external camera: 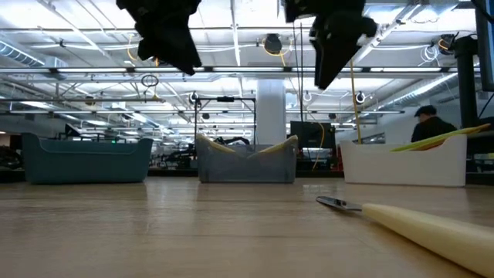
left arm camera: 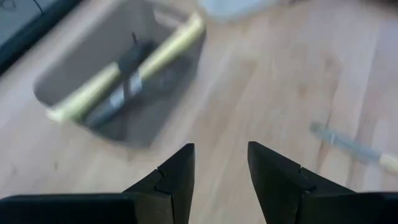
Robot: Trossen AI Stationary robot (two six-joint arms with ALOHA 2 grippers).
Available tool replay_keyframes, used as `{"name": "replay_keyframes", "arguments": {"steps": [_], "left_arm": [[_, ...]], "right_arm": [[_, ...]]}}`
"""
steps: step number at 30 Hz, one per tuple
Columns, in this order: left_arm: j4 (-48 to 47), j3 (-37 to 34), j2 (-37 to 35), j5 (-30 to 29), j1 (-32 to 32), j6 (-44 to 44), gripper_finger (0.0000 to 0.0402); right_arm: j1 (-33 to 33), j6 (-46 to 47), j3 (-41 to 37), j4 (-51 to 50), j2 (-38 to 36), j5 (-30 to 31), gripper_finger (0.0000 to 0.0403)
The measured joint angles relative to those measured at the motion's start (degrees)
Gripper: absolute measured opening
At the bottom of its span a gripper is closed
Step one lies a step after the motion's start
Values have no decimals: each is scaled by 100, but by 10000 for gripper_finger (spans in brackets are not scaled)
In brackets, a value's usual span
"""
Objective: Pick & Place Kitchen Items
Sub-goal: Put the yellow table knife into the black bin
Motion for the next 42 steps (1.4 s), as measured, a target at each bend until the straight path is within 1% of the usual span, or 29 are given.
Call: {"name": "replay_keyframes", "arguments": {"steps": [1, 3, 5, 9, 10, 12, 15, 17, 20, 24, 27, 29, 32, 37, 42], "left_arm": [[-21, -17, 74, 0, -67, -4, 152], [275, -7, 259, 1, -183, -17, 152], [376, -6, 394, 16, -311, -19, 152], [585, -10, 644, 28, -501, -17, 152], [535, -15, 675, 24, -536, -19, 152], [727, 9, 763, -2, -585, -16, 152], [586, -28, 761, 45, -669, -13, 152], [766, 9, 780, 45, -698, -12, 152], [638, -23, 797, 55, -718, -17, 152], [712, -16, 790, 55, -731, -15, 152], [694, -16, 793, 57, -731, -12, 152], [708, -16, 793, 55, -731, 32, 152], [718, -16, 793, 54, -723, 153, 152], [721, -16, 793, 21, -685, 153, 152], [719, -16, 793, 13, -680, 252, 152]], "right_arm": [[99, 88, -3, -22, -24, -58, 171], [286, 215, 4, -7, -46, -186, 171], [501, 302, 2, -14, -44, -288, 171], [865, 261, -4, 128, -52, -846, 171], [955, 190, -45, 242, -55, -981, 171], [1131, -44, -190, 572, -52, -1262, 171], [1449, -418, -513, 1174, -97, -1574, 171], [1644, -582, -824, 1876, -110, -1754, 171], [1920, -852, -1456, 3244, -89, -1981, 171], [2181, -1817, -2423, 5281, -92, -2480, 171], [2308, -2356, -3005, 6535, -63, -2878, 172], [2337, -2404, -3199, 7197, 17, -2889, 176], [2257, -2455, -3278, 7861, 267, -2915, 188], [2123, -2807, -3102, 8043, 842, -3634, 209], [2032, -3148, -3095, 7863, 1096, -3661, 217]]}}
